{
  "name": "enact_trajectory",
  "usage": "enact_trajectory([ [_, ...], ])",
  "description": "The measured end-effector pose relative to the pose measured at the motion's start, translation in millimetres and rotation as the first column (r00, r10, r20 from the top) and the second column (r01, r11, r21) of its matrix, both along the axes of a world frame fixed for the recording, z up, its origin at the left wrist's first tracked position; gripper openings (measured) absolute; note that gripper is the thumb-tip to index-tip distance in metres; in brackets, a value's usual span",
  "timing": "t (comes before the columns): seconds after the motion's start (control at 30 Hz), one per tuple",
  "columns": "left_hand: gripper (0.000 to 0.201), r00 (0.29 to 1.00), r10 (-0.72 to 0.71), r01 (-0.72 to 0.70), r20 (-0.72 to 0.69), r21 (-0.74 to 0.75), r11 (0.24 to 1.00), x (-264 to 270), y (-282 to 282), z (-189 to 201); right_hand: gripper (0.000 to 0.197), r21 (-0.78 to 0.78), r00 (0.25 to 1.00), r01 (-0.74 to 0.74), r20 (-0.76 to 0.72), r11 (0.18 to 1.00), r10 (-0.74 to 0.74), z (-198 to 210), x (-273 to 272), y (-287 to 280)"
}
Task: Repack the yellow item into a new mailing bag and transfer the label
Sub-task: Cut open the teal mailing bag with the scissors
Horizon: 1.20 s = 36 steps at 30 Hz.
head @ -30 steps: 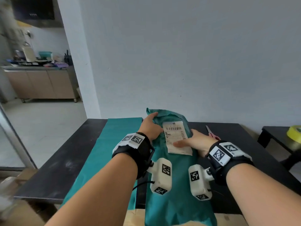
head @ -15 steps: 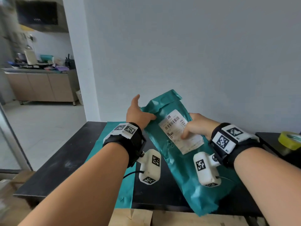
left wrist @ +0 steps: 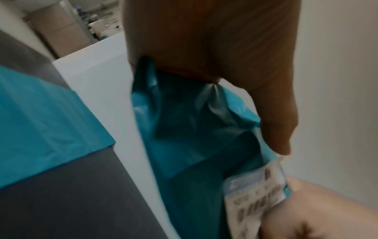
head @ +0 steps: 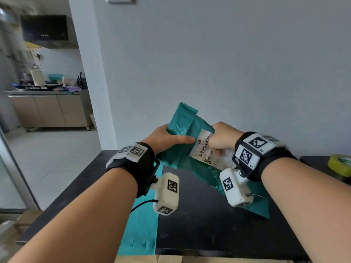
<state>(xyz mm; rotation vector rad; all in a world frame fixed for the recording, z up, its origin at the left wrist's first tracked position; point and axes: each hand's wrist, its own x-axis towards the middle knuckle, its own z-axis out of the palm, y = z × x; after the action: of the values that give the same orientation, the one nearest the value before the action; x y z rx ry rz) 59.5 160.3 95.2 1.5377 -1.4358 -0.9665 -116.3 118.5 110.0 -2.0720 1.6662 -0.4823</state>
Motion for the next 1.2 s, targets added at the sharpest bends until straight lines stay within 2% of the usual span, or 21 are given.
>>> enact_trajectory([
  [0.13,0.034,0.984,0.111,-0.112,-0.142,0.005,0.994,9.2,-8.3,-3.1,0.017,-0.066,0.998,-0.045,-0.045,0.997,0.043,3.7,11.8,-6.9],
  [0.23,0.019,0.92,0.247,-0.258,-0.303,0.003,0.966,19.0,-21.7,-13.3,0.035,-0.085,0.995,-0.076,0.059,0.993,0.081,-1.4,8.2,-18.8],
  [0.3,0.012,0.868,0.321,-0.334,-0.378,0.034,0.942,25.9,-31.6,-25.0,0.043,-0.103,0.983,-0.023,0.18,0.994,0.041,-5.2,-1.9,-25.1],
  [0.37,0.008,0.803,0.387,-0.401,-0.454,0.071,0.914,33.4,-42.5,-39.4,0.039,-0.127,0.964,0.072,0.265,0.989,-0.036,-12.7,-15.5,-29.7],
  [0.47,0.025,0.71,0.473,-0.472,-0.522,0.145,0.869,36.5,-51.9,-57.4,0.03,-0.137,0.93,0.219,0.329,0.966,-0.164,-32.6,-38.2,-34.3],
  [0.57,0.037,0.658,0.556,-0.535,-0.507,0.205,0.82,30.2,-58.3,-73.7,0.026,-0.1,0.932,0.298,0.246,0.949,-0.266,-60.3,-58.8,-40.4],
  [0.63,0.029,0.602,0.611,-0.572,-0.513,0.256,0.779,21.9,-60.2,-83.1,0.029,-0.036,0.936,0.323,0.163,0.946,-0.313,-80.6,-70.8,-47.5],
  [0.67,0.023,0.597,0.631,-0.583,-0.496,0.272,0.766,16.5,-59.8,-88.2,0.03,0.005,0.938,0.322,0.138,0.947,-0.319,-90.9,-76.3,-51.2],
  [0.8,0.04,0.625,0.619,-0.549,-0.475,0.297,0.781,-3.8,-66.4,-115.0,0.032,0.056,0.951,0.306,-0.072,0.95,-0.302,-128.1,-92.0,-70.7],
  [0.87,0.042,0.646,0.608,-0.538,-0.462,0.29,0.791,-12.2,-70.7,-122.8,0.022,0.063,0.941,0.286,-0.206,0.956,-0.268,-137.6,-94.0,-75.8],
  [0.93,0.036,0.697,0.578,-0.499,-0.424,0.292,0.816,-18.2,-75.7,-127.8,0.015,0.093,0.936,0.274,-0.253,0.957,-0.244,-144.2,-94.8,-80.6],
  [1.03,0.014,0.83,0.475,-0.393,-0.291,0.298,0.87,-22.4,-81.9,-135.1,0.019,0.114,0.923,0.292,-0.294,0.95,-0.249,-151.7,-97.0,-88.6],
  [1.13,0.004,0.887,0.405,-0.318,-0.222,0.343,0.884,-26.4,-84.8,-139.7,0.013,0.058,0.905,0.322,-0.313,0.945,-0.289,-154.9,-99.7,-93.3],
  [1.17,0.01,0.891,0.392,-0.295,-0.228,0.364,0.883,-27.9,-86.2,-141.1,0.012,0.053,0.896,0.334,-0.329,0.941,-0.299,-155.3,-100.2,-92.5],
  [1.2,0.027,0.894,0.375,-0.267,-0.244,0.382,0.885,-29.3,-86.9,-142.0,0.011,0.057,0.887,0.346,-0.347,0.937,-0.306,-155.2,-100.7,-91.0],
])
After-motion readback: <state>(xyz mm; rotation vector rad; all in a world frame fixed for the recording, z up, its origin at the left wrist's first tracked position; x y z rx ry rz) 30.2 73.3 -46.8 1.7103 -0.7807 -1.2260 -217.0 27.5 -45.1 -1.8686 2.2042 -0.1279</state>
